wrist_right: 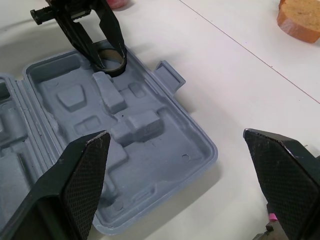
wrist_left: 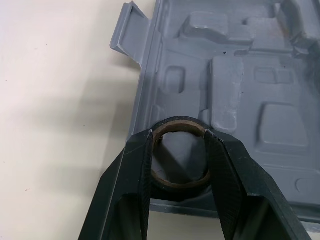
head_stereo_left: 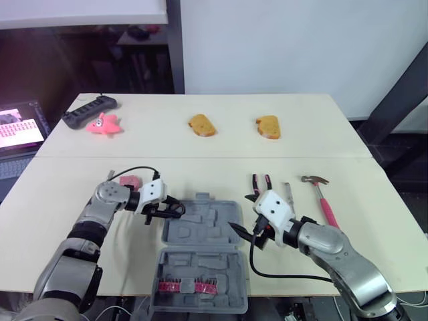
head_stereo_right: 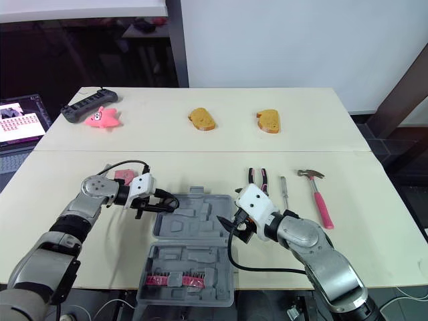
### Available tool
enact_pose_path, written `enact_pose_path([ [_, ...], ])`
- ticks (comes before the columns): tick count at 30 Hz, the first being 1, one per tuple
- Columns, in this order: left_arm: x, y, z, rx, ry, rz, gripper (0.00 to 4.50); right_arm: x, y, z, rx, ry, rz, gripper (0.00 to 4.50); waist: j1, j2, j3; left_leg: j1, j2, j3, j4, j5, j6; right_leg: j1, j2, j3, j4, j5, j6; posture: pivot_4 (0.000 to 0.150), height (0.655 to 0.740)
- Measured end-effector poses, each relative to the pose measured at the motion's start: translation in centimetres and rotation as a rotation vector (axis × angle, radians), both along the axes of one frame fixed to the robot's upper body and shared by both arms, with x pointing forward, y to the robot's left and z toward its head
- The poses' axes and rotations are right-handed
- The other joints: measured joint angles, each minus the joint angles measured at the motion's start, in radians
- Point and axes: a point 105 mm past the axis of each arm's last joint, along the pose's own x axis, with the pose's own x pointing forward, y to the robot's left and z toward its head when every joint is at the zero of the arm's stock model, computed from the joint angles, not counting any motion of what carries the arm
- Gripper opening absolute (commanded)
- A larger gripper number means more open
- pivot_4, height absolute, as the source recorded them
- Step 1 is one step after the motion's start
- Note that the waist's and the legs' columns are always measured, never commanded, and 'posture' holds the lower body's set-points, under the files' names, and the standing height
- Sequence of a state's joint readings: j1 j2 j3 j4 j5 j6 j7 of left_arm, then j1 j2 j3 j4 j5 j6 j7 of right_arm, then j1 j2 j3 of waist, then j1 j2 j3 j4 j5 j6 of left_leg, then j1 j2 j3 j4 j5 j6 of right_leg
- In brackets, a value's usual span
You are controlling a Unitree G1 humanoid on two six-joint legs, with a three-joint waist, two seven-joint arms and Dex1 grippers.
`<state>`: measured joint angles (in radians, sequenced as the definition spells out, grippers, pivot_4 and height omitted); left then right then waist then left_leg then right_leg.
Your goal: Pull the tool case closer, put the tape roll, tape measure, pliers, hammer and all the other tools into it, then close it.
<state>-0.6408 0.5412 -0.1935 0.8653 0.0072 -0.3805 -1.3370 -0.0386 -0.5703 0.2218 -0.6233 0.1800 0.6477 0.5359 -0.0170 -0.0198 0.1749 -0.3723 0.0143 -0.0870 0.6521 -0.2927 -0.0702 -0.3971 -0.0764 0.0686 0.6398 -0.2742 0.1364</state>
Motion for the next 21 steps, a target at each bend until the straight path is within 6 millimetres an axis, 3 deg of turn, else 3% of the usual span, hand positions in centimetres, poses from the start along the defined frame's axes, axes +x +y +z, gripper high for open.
enact_pose_path([
  [8, 0.2, -0.2, 0.5, -0.056, 0.039, 0.031, 1.73, 0.2, -0.2, 0.3, 0.011, -0.009, -0.009, 4.5, 0.0, 0.0, 0.0, -0.001, 0.0, 0.0, 0.0, 0.0, 0.0, -0.001, 0.0, 0.0, 0.0, 0.0, 0.0, 0.15, 0.74],
  [10, 0.4, -0.3, 1.8, -0.104, 0.046, 0.041, 1.73, 0.4, -0.6, 0.8, 0.027, -0.024, -0.022, 4.5, -0.001, -0.001, 0.001, -0.002, 0.0, 0.0, 0.0, 0.0, 0.0, -0.002, 0.0, 0.0, 0.001, 0.0, 0.0, 0.15, 0.74],
  [13, 0.8, 0.6, 5.8, -0.181, 0.017, 0.068, 1.73, 0.9, -2.0, 2.0, 0.058, -0.058, -0.065, 4.5, -0.002, -0.001, 0.001, -0.002, 0.0, 0.0, 0.0, 0.0, 0.0, -0.002, 0.0, 0.0, 0.0, 0.0, 0.0, 0.15, 0.74],
  [16, -0.1, 3.1, 8.5, -0.211, 0.028, 0.136, 1.73, 0.7, -4.7, 2.5, 0.084, -0.056, -0.135, 4.5, -0.008, 0.0, 0.001, -0.001, 0.0, 0.0, -0.003, 0.0, 0.0, -0.002, 0.0, 0.0, 0.0, 0.0, 0.0, 0.15, 0.74],
  [17, -0.4, 4.0, 8.8, -0.209, 0.039, 0.163, 1.73, 0.6, -5.5, 2.6, 0.083, -0.054, -0.153, 4.5, -0.01, 0.001, 0.001, -0.001, 0.0, 0.0, -0.003, 0.0, 0.0, -0.002, 0.0, 0.0, 0.0, -0.001, 0.0, 0.15, 0.74],
  [21, -3.0, 10.9, 8.1, -0.122, 0.1, 0.399, 1.73, -0.9, -11.2, 2.3, 0.024, -0.039, -0.269, 4.5, -0.021, 0.001, 0.002, -0.001, 0.001, 0.0, -0.004, 0.0, 0.0, -0.003, 0.0, 0.0, 0.0, -0.001, 0.0, 0.15, 0.74],
])
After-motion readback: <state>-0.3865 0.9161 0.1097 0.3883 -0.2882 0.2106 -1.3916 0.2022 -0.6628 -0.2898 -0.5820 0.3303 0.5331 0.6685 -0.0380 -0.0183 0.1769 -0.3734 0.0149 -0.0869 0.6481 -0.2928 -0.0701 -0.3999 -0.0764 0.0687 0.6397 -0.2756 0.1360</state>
